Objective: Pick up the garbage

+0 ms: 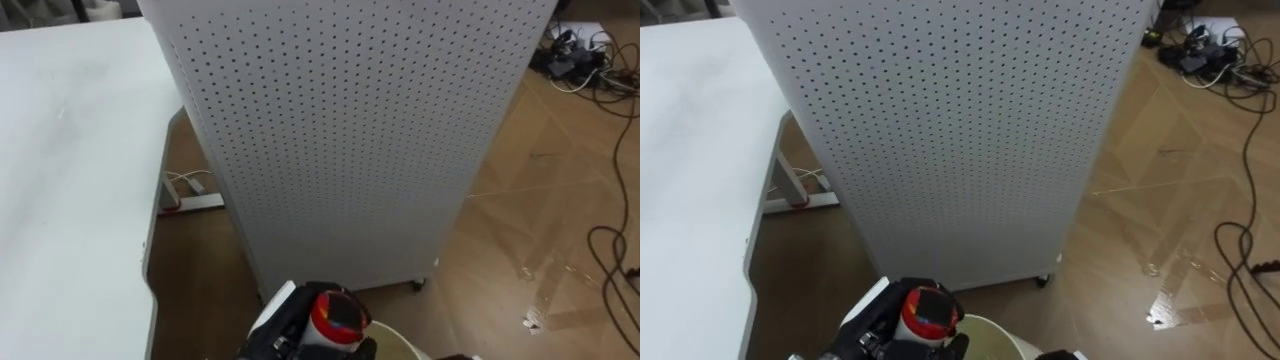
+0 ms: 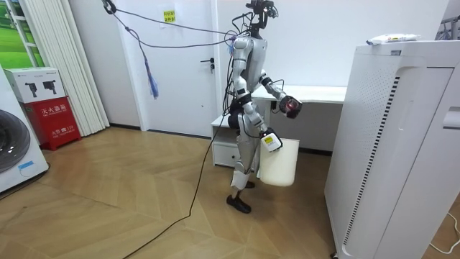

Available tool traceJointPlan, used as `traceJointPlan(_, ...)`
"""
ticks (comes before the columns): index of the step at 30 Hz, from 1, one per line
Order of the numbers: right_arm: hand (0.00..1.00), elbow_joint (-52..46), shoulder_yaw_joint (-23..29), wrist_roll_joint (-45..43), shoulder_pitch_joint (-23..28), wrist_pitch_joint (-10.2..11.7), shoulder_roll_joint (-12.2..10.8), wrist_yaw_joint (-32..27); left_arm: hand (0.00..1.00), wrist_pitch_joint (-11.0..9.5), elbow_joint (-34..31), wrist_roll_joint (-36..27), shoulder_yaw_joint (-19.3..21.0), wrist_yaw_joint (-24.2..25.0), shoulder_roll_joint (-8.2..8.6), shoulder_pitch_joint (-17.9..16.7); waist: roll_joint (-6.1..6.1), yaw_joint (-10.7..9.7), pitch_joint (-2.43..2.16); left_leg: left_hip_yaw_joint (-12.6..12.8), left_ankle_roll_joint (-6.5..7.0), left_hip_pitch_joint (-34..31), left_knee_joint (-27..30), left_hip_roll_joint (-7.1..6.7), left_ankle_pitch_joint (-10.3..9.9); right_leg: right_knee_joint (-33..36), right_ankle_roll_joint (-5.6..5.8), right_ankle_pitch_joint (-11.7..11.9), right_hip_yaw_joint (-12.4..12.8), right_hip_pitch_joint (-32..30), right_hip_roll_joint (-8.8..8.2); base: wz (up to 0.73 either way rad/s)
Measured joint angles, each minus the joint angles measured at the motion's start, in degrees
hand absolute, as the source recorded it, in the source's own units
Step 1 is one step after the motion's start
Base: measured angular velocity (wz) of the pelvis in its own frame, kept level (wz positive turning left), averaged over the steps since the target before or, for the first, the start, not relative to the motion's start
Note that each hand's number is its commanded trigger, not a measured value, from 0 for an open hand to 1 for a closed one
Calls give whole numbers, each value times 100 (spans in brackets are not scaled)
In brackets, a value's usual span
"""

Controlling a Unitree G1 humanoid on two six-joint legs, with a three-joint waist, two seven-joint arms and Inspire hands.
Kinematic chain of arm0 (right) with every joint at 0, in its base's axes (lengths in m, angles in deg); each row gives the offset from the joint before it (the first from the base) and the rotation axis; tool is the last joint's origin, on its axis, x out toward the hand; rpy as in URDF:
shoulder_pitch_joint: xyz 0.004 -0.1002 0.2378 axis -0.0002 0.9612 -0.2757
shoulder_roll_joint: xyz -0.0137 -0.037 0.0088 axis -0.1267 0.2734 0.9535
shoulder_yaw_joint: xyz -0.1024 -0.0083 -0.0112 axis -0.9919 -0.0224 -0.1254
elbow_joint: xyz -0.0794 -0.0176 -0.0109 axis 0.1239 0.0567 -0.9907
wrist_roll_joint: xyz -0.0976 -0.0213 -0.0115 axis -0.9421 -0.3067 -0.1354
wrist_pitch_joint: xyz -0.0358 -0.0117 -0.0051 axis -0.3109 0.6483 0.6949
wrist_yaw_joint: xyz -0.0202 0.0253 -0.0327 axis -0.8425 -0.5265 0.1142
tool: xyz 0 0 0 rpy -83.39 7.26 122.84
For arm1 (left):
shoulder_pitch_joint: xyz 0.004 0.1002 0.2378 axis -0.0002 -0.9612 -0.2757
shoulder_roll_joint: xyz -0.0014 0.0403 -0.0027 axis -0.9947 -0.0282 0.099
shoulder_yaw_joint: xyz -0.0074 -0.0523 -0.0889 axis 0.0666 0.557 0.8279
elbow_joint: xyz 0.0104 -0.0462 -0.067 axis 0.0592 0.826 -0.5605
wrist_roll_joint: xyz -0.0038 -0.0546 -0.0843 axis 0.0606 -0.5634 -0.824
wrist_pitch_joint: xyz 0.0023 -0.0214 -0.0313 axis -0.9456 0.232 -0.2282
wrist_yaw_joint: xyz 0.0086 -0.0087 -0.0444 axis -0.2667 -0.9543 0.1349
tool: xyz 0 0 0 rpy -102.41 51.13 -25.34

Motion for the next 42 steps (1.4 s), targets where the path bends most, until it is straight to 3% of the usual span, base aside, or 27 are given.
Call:
traceJointPlan(7, 100, 0, -6, 4, -23, 0, 48, 3, 0, 1, 72, 0, 4, 159, -7, -1, -1, 115, 0, -2, 0, -7, 0, 0, 0, -12, 0, 0, -11, 1, 0, 0)
traceJointPlan(19, 100, 270, -218, 0, -118, -21, 96, -5, 0, 1, 73, -1, -9, 197, -27, -4, -64, 97, 36, -4, 0, -10, 4, 2, 0, -11, 0, 0, -28, 0, 3, 0)
traceJointPlan(27, 100, 217, -216, 77, -76, -17, 85, 36, 0, 0, -12, 26, -9, 130, -9, -6, -81, 107, 31, -12, -1, 19, 122, 8, -1, -25, -2, 1, 3, 74, 20, -1)
traceJointPlan(29, 100, 197, -213, 75, -71, -3, 73, 4, 0, -2, -128, 205, 51, 22, 17, -6, -82, 125, 31, -12, -2, 96, 114, 10, -1, -31, -9, 5, 32, 121, 34, -12)
traceJointPlan(32, 100, 157, -216, 76, -56, 27, 73, 4, 0, -54, -654, 758, 285, -253, 25, -174, -111, 290, 12, -58, -27, 305, 34, 17, -16, -109, -46, 48, 289, 143, 146, -50)
traceJointPlan(34, 100, 158, -210, 75, -6, 100, 79, 2, 0, -142, -1061, 1425, 584, -547, 53, -226, -152, 412, 2, -356, -50, 420, 30, -15, -31, -110, -71, 80, 493, 175, 233, -54)
traceJointPlan(36, 100, 161, -202, 75, 93, 122, 77, -8, 0, -186, -1404, 1824, 755, -867, 43, -238, -152, 388, -9, -555, -93, 507, 9, -37, -58, -148, -82, 96, 526, 254, 283, -20)
traceJointPlan(39, 100, -22, -142, 71, 430, 118, 70, -95, 0, -272, -1847, 2434, 873, -1388, 0, -245, -147, 372, -58, -566, -106, 641, -44, -18, -68, -226, -93, 121, 510, 431, 322, -2)
traceJointPlan(42, 100, -87, -105, 21, 548, 117, 68, -146, 0, -318, -2358, 2969, 925, -1821, -59, -233, -126, 296, -77, -565, -106, 781, -57, -28, -68, -227, -91, 120, 552, 516, 321, -7)
